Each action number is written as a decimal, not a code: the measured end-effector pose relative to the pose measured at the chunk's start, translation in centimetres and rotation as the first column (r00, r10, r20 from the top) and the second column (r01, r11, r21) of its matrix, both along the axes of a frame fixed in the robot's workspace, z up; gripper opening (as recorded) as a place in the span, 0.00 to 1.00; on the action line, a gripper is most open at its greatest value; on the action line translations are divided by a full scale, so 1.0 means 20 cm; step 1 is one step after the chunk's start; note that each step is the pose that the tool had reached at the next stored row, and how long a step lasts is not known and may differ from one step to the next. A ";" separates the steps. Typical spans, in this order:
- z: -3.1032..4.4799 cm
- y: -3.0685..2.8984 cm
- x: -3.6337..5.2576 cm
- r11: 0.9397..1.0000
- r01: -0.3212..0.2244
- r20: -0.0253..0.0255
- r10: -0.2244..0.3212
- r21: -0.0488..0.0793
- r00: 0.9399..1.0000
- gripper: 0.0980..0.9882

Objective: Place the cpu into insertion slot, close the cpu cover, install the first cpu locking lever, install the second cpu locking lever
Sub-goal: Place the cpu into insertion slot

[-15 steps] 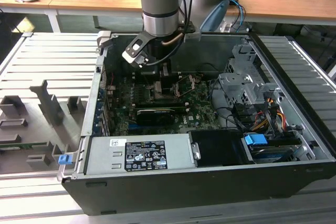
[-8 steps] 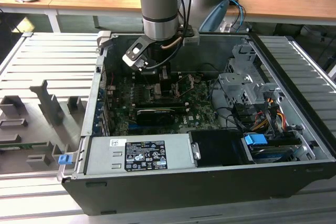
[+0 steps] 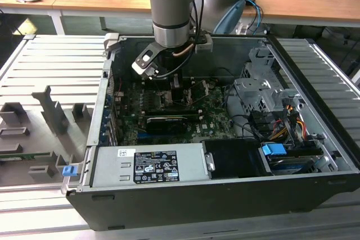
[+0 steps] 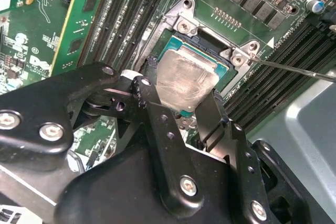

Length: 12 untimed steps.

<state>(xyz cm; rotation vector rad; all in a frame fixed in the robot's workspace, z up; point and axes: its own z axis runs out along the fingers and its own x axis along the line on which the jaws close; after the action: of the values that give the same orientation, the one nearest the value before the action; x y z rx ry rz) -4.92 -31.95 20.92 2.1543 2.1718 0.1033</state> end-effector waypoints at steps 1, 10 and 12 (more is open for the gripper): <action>-0.002 0.002 0.001 1.000 0.000 0.000 0.000 0.000 1.000 0.49; -0.042 0.025 0.010 1.000 0.010 -0.001 -0.010 -0.001 1.000 0.49; -0.042 0.025 0.010 1.000 0.010 -0.001 -0.010 -0.001 1.000 0.49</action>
<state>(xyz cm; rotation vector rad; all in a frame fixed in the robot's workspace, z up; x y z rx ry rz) -4.73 -31.45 20.07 2.1645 2.1611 0.1013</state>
